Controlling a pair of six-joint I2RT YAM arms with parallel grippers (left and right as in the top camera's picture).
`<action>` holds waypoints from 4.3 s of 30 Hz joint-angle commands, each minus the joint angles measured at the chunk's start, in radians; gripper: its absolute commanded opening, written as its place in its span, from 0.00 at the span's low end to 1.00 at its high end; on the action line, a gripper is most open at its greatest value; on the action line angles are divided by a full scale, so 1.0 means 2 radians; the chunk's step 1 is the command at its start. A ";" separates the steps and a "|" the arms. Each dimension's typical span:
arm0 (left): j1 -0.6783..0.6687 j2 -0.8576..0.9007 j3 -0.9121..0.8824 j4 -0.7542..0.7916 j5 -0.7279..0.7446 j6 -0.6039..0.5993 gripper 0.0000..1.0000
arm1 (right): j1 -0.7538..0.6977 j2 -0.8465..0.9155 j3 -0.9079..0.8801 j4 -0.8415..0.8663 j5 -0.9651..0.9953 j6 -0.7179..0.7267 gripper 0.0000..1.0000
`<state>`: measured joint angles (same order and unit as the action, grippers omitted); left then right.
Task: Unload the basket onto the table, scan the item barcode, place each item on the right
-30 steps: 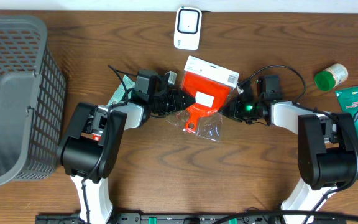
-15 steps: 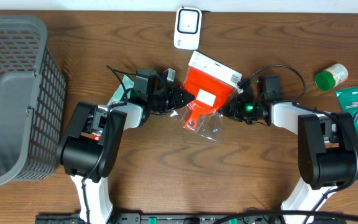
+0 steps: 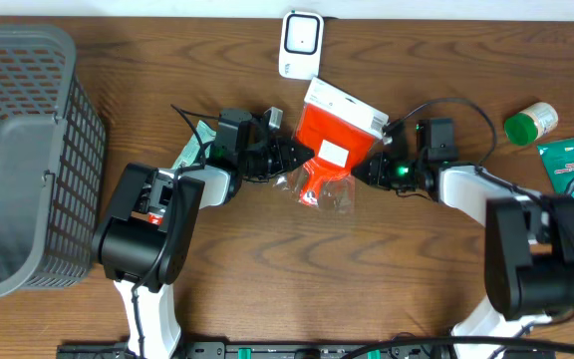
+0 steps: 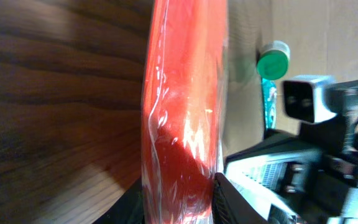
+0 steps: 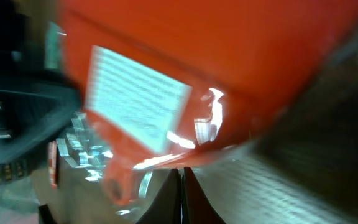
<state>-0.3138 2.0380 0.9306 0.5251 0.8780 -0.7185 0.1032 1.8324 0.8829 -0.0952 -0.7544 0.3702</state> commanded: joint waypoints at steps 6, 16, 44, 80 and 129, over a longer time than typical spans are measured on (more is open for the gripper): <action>0.006 0.010 -0.006 0.004 0.020 -0.010 0.15 | 0.004 -0.077 0.000 -0.057 0.022 -0.031 0.01; 0.039 0.010 -0.006 0.004 0.046 -0.010 0.14 | 0.004 -0.092 0.000 -0.104 0.050 -0.044 0.01; 0.087 0.010 -0.006 0.105 0.144 -0.066 0.07 | -0.032 -0.092 0.000 -0.146 0.082 -0.070 0.01; 0.086 0.010 -0.006 0.105 0.141 -0.073 0.07 | 0.010 0.097 0.000 0.172 0.002 0.298 0.98; 0.086 0.010 -0.006 0.105 0.185 -0.128 0.07 | 0.036 0.171 -0.001 0.327 0.085 0.378 0.74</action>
<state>-0.1402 2.0491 0.9211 0.7341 1.2076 -0.9550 0.1936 2.1128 0.9218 0.6060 -0.7231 1.1263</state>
